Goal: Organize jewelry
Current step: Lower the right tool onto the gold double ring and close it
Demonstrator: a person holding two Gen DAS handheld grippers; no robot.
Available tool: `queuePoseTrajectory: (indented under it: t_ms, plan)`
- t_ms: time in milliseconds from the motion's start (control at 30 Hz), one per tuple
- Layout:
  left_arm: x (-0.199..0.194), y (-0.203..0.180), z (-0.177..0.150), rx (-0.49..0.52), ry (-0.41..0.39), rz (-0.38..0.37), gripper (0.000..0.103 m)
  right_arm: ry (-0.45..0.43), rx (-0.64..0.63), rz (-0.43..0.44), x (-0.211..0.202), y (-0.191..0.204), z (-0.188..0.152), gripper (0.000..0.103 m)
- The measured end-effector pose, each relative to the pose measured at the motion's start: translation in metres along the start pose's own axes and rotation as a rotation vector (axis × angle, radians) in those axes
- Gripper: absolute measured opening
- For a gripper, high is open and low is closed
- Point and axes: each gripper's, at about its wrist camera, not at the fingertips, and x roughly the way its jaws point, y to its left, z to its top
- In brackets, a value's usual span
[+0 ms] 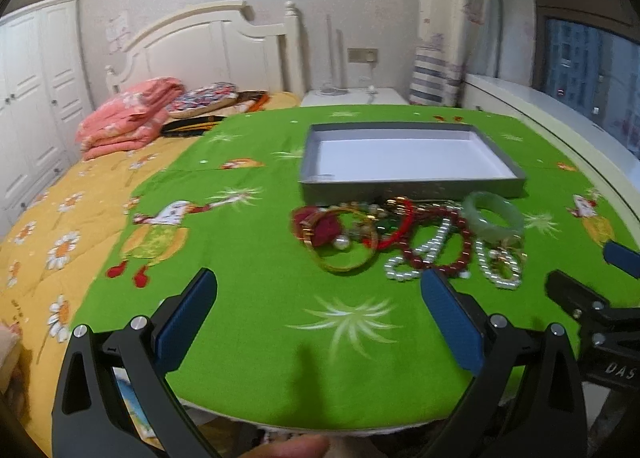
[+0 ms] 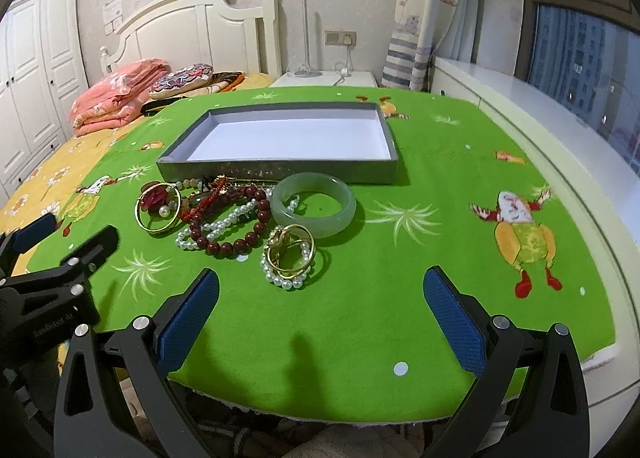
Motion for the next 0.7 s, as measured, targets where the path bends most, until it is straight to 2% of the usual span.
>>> queuePoseTrajectory:
  t_ms: [133,200,300,367,433,500,633,700]
  plan:
    - [0.005,0.016,0.001,-0.065,0.013,-0.003,0.099,0.028,0.031,0.031,0.008,-0.010,-0.001,0.095]
    - [0.014,0.025,0.000,-0.095,0.062,-0.029,0.099,0.040,0.052,0.044,0.013,-0.017,-0.001,0.092]
    - [0.030,0.030,-0.005,-0.100,0.141,-0.092,0.098,0.069,0.091,0.065,0.024,-0.028,-0.003,0.084]
    - [0.039,0.032,-0.011,-0.108,0.172,-0.108,0.098,0.107,0.119,0.099,0.033,-0.033,-0.005,0.077]
    - [0.047,0.035,-0.015,-0.129,0.222,-0.157,0.098,0.134,0.134,0.118,0.042,-0.035,-0.007,0.076]
    - [0.051,0.036,-0.021,-0.145,0.250,-0.170,0.098,0.142,0.122,0.125,0.047,-0.030,-0.008,0.075]
    - [0.045,0.038,-0.028,-0.158,0.226,-0.154,0.098,0.142,0.077,0.161,0.052,-0.014,-0.002,0.072]
    - [0.039,0.039,-0.030,-0.168,0.213,-0.179,0.098,0.144,0.051,0.163,0.057,-0.005,0.002,0.069]
